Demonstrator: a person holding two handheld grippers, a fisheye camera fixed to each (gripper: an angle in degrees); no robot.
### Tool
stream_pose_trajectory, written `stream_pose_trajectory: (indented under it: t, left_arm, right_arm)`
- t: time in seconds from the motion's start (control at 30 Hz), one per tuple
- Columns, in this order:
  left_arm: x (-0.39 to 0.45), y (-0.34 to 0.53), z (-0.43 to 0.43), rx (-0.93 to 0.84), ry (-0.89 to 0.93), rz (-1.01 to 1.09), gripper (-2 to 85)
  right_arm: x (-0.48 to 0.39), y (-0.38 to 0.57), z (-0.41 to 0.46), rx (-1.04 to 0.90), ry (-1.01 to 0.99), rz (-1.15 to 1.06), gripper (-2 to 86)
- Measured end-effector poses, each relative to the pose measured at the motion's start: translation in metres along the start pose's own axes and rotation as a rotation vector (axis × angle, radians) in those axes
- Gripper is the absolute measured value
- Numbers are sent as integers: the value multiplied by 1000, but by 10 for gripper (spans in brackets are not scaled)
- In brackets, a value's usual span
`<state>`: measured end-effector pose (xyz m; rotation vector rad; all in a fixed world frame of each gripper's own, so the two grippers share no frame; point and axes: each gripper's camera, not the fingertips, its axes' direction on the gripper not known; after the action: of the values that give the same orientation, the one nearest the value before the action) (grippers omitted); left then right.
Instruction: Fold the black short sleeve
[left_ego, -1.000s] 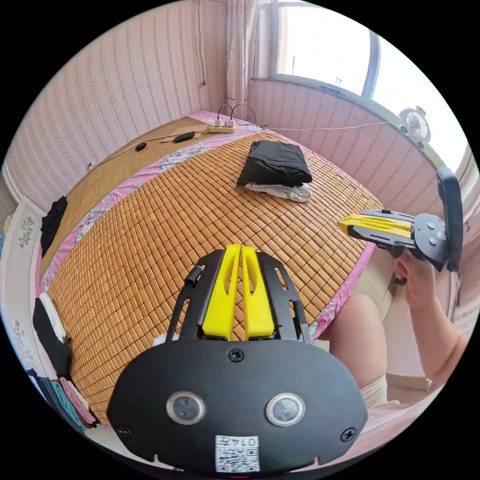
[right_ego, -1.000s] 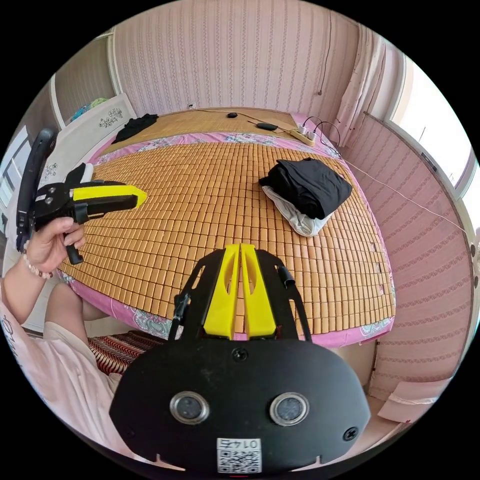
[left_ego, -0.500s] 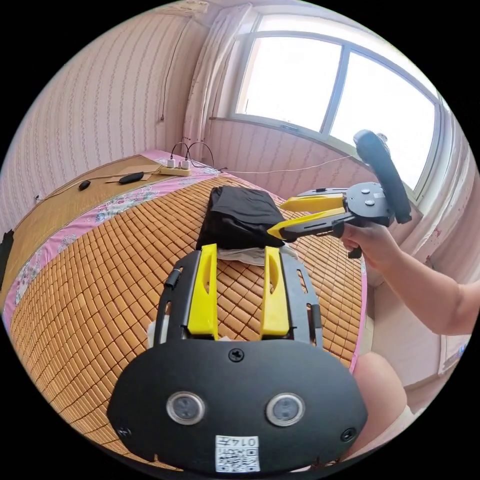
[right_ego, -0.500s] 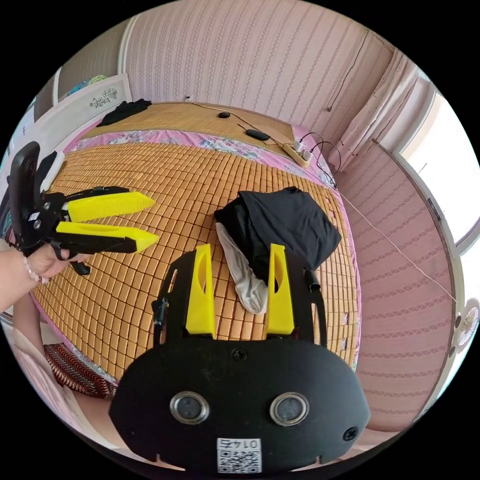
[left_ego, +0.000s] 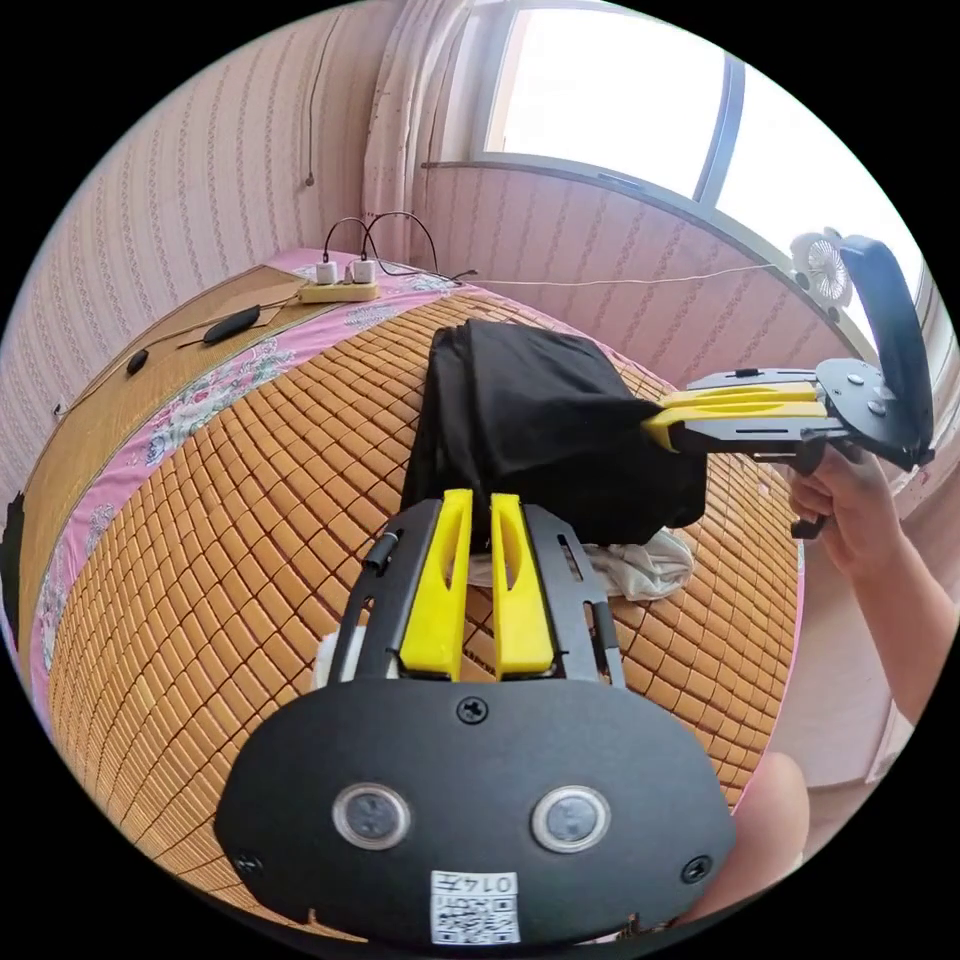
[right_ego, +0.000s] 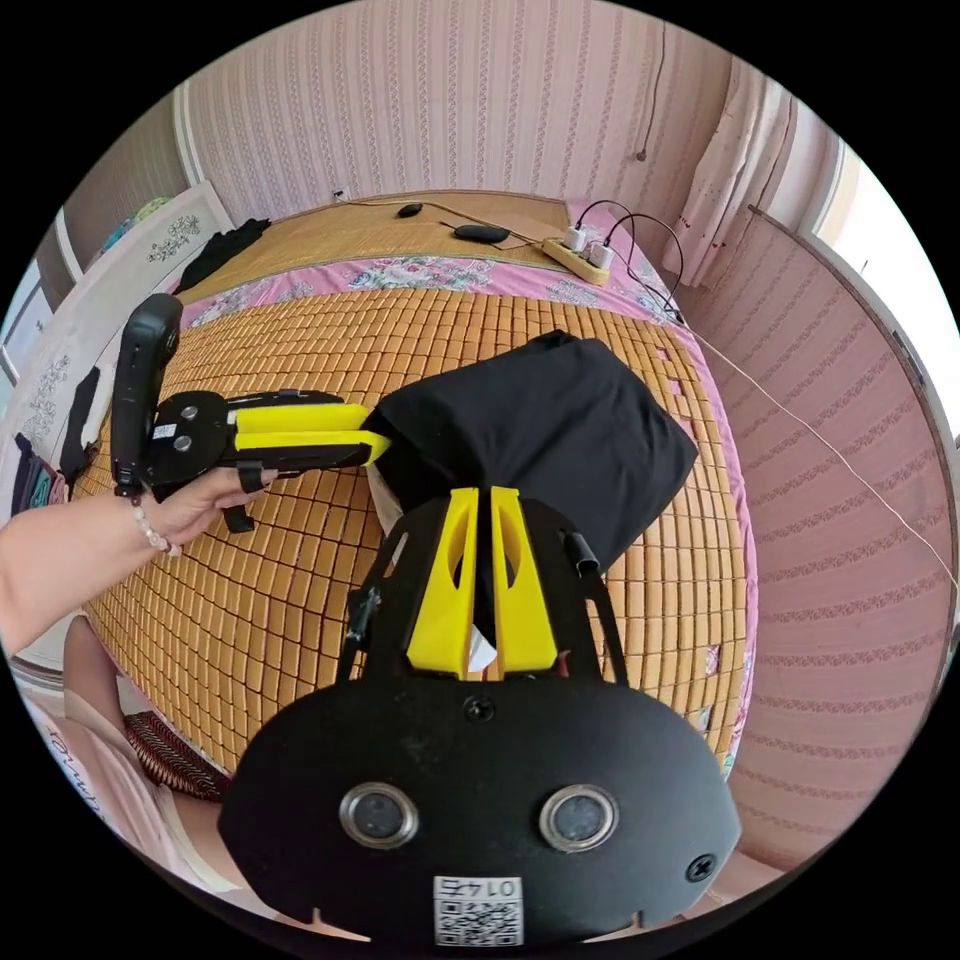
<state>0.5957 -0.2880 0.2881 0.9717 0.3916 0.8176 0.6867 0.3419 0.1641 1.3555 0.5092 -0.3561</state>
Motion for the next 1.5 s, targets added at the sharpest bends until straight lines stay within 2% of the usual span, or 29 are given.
stream_pose_trajectory:
  t: [0.2,0.33,0.57,0.67,0.77,0.9,0.97,1.03,1.13,1.23,1.33,1.5]
  left_arm:
    - [-28,9,-141,196,18,2,8]
    - [-89,64,-297,314,27,-68,5]
    - [-234,171,-571,358,-201,-251,5]
    - [-262,210,-680,458,-240,-283,6]
    - [-258,273,-744,478,-293,-237,9]
    - [-274,377,-722,336,-227,-323,19]
    - [-296,458,-663,215,-179,-456,25]
    - [-314,513,-609,104,-113,-575,25]
    - [-323,576,-546,-98,-147,-709,13]
    - [-321,588,-538,-153,-110,-726,22]
    - [-320,574,-553,-146,-166,-698,38]
    - [-342,546,-551,-168,-228,-717,67]
  right_arm:
    - [10,15,-133,237,-102,-4,12]
    - [-21,5,-219,347,-279,-38,11]
    - [-101,-53,-262,445,-474,71,11]
    - [-148,-73,-281,487,-559,69,11]
    - [-193,-52,-288,534,-622,63,10]
    - [-273,31,-216,341,-589,13,14]
    - [-299,80,-158,201,-600,48,18]
    - [-325,142,-73,-44,-623,120,27]
    - [-342,191,-19,-226,-519,182,42]
    - [-352,194,-14,-229,-413,159,66]
    - [-354,175,-1,-242,-309,144,102]
    - [-345,147,45,-320,-270,202,102]
